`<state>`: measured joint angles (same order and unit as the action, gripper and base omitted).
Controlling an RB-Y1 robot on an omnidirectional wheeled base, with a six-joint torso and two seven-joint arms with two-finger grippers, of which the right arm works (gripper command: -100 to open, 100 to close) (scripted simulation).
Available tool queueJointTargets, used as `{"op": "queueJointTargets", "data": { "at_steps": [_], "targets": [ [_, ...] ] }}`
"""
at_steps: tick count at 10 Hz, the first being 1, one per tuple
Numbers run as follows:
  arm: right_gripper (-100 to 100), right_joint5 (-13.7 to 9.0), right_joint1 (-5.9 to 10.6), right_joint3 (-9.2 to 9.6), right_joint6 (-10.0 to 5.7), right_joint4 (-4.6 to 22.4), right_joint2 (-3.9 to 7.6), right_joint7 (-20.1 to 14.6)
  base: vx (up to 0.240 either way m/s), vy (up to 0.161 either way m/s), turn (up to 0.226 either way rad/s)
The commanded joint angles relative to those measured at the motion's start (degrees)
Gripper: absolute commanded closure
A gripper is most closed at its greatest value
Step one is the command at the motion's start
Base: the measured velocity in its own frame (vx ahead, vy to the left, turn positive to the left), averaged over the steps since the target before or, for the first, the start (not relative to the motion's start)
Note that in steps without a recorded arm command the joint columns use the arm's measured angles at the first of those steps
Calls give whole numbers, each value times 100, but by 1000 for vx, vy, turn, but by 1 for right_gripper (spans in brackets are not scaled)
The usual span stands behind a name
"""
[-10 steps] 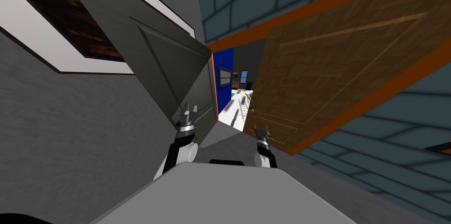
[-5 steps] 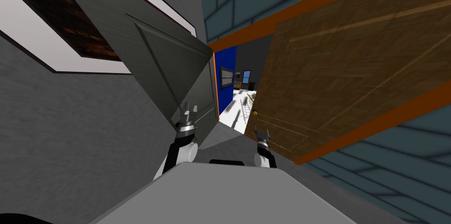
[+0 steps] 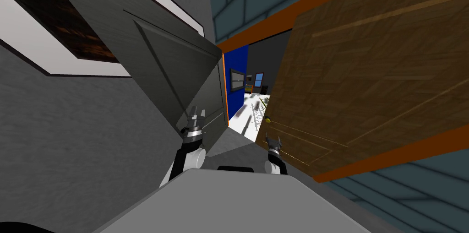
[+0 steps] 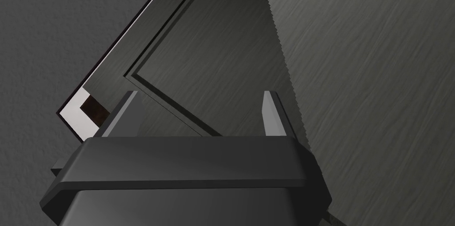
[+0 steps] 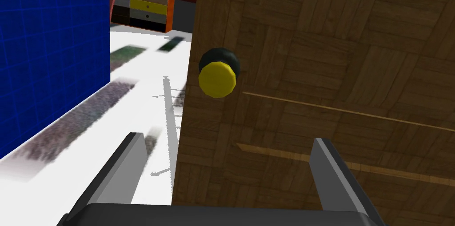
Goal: Pull the door open
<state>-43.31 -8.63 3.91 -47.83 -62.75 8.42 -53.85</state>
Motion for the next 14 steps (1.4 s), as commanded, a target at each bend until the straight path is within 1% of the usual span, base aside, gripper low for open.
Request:
{"op": "queueJointTargets", "data": {
  "at_steps": [1, 2, 3, 5, 8, 9, 10, 11, 12, 13, 14],
  "targets": [
    [-100, -160, 80, -6, -36, 235, 15, -217, 107, -55, 109],
    [-100, -217, 115, -6, -56, 339, 21, -301, 117, -63, 90],
    [-100, -309, 172, -5, -89, 506, 30, -435, 143, -57, 122],
    [-100, -400, 229, -3, -122, 672, 40, -568, 112, -53, 60],
    [-100, -613, 360, -1, -197, 1057, 59, -877, 110, -67, 80],
    [-100, -562, 354, 3, -197, 1022, 61, -822, 66, -39, 21],
    [-100, -581, 306, 18, -242, 1103, 186, -1013, 122, -8, 25],
    [-100, -586, 284, 24, -256, 1130, 235, -1080, 185, 0, 28],
    [-100, -596, 234, 38, -291, 1192, 350, -1234, 195, 8, 29],
    [-100, -602, 205, 46, -310, 1227, 415, -1321, 151, -7, 25],
    [-100, -615, 144, 63, -352, 1302, 555, -1509, 138, -8, 45]
  ]
}}
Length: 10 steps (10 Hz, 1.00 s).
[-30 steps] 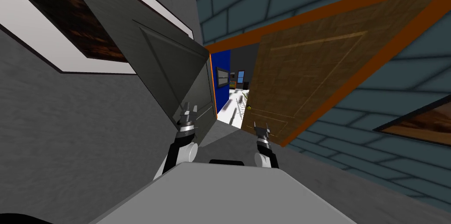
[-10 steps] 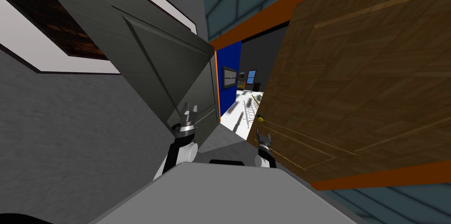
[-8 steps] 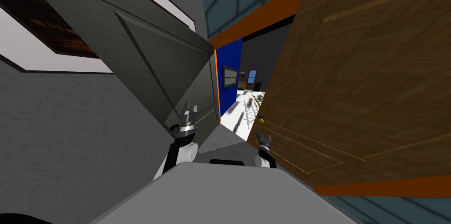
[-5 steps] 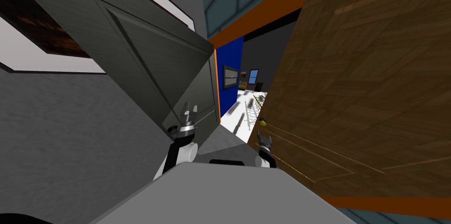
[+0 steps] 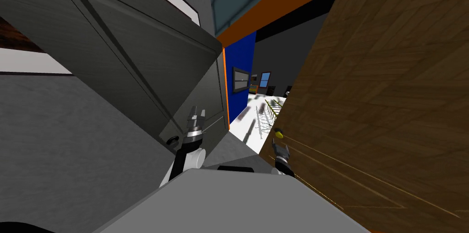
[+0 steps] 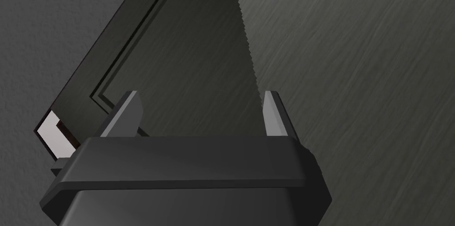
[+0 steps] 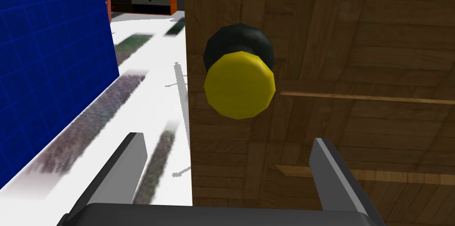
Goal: Pull the door open
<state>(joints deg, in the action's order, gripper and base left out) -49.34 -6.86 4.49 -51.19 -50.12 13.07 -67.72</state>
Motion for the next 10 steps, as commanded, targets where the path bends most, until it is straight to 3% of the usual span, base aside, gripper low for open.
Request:
{"op": "queueJointTargets", "data": {
  "at_steps": [1, 4, 5, 8, 10],
  "targets": [
    [-100, -18, -65, 15, -37, 78, 163, -221, 138, -3, 33],
    [-100, -38, -162, 42, -103, 197, 385, -520, 103, 3, 23],
    [-100, -51, -224, 59, -146, 273, 527, -711, 128, 3, 35],
    [-100, -77, -348, 93, -230, 425, 809, -1091, 154, -9, 34],
    [-100, -85, -385, 103, -256, 471, 895, -1206, 143, -20, 14]
  ]
}}
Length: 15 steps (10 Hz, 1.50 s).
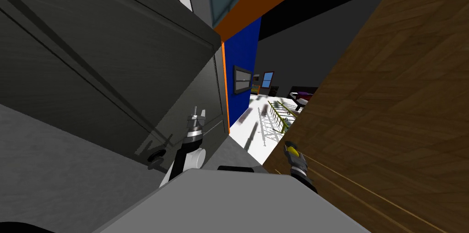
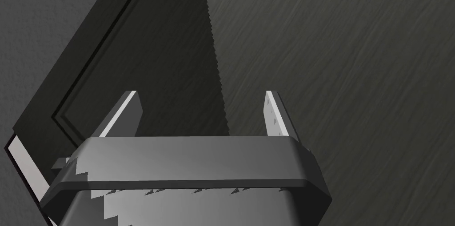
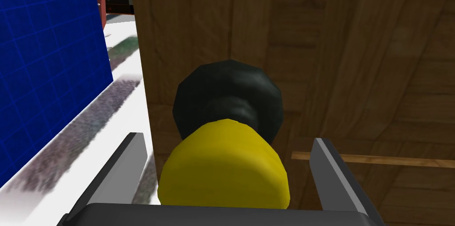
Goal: Pull the door open
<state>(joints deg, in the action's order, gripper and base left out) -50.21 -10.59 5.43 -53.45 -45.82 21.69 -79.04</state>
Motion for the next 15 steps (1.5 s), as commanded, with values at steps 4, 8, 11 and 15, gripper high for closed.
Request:
{"op": "queueJointTargets", "data": {
  "at_steps": [4, 8, 11, 15],
  "targets": [
    [100, 0, 0, 0, 0, 0, 0, 0, 3, -2, 3],
    [100, 47, -23, 88, 21, -44, 31, -49, -30, 4, 11],
    [100, 128, -65, 240, 35, -138, 93, -152, -196, 3, 54],
    [100, 276, -142, 519, 61, -310, 207, -339, -192, 32, 44]
  ]
}}
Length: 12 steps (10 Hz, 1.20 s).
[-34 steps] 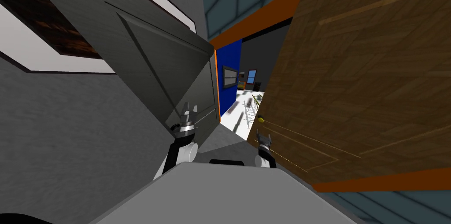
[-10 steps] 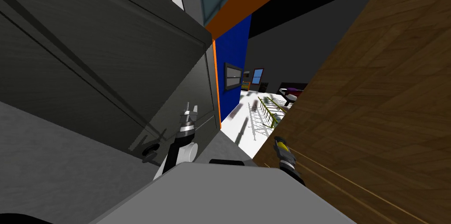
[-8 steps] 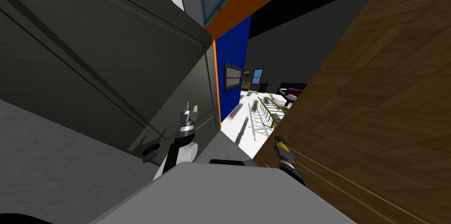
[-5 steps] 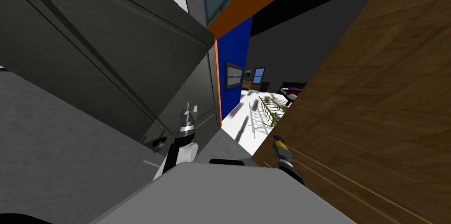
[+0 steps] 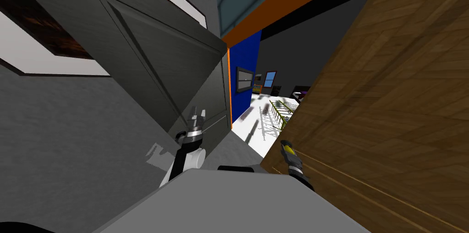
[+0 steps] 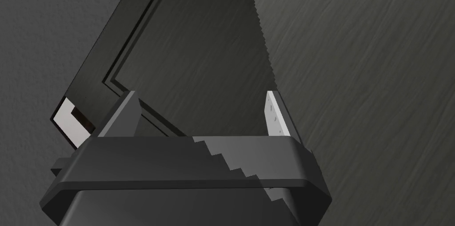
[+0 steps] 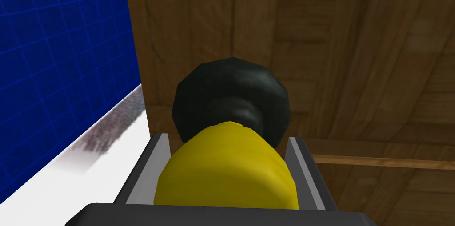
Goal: Pull the door open
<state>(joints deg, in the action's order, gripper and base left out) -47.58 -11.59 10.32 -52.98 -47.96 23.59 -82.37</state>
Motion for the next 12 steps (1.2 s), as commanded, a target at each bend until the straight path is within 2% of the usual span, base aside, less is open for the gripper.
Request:
{"op": "queueJointTargets", "data": {
  "at_steps": [1, 3, 4, 5, 12],
  "targets": [
    [100, 43, -57, 86, 20, -130, 40, -45, -219, 0, 59],
    [100, 91, -82, 175, 29, -186, 76, -105, -196, 21, 37],
    [100, 78, -86, 151, 51, -188, 64, -66, -77, 3, 16],
    [100, 164, -138, 297, 19, -242, 101, -139, -160, -21, 58],
    [100, 486, -310, 814, -153, -500, 319, -412, -240, -11, 57]
  ]
}}
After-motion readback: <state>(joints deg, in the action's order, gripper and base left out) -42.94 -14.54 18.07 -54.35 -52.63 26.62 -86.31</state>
